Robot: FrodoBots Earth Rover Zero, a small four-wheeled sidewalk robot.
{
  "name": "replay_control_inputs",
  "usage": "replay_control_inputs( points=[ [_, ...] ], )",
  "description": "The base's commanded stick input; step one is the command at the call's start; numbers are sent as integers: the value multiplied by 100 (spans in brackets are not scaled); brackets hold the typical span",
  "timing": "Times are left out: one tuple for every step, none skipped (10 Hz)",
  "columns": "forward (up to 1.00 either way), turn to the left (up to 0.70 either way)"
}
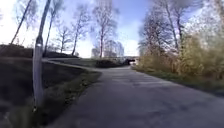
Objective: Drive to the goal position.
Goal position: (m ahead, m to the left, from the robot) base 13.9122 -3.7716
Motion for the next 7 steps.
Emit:
replay_control_inputs(
  points=[
    [100, 0],
    [100, 0],
    [100, 0],
    [100, 0],
    [100, 0],
    [100, 0],
    [100, 0]
  ],
)
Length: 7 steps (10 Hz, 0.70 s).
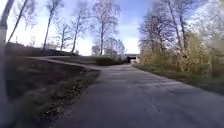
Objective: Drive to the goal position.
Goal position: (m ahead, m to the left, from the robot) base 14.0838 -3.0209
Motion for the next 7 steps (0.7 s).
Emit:
replay_control_inputs(
  points=[
    [100, 0],
    [100, 0],
    [100, 0],
    [100, 0],
    [100, 0],
    [100, 0],
    [100, 0]
  ],
)
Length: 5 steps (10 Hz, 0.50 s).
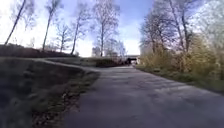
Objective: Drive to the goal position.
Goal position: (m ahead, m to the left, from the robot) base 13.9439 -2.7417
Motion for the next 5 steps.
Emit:
replay_control_inputs(
  points=[
    [100, 0],
    [100, 0],
    [100, 0],
    [100, 0],
    [100, 0]
  ],
)
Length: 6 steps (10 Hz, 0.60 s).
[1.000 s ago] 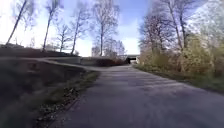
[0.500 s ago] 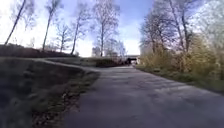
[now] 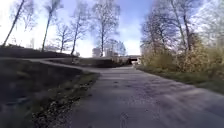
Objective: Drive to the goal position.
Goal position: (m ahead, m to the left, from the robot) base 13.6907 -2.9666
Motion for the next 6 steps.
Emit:
replay_control_inputs(
  points=[
    [100, 0],
    [100, 0],
    [100, 0],
    [100, 0],
    [100, 0],
    [100, 0]
  ],
)
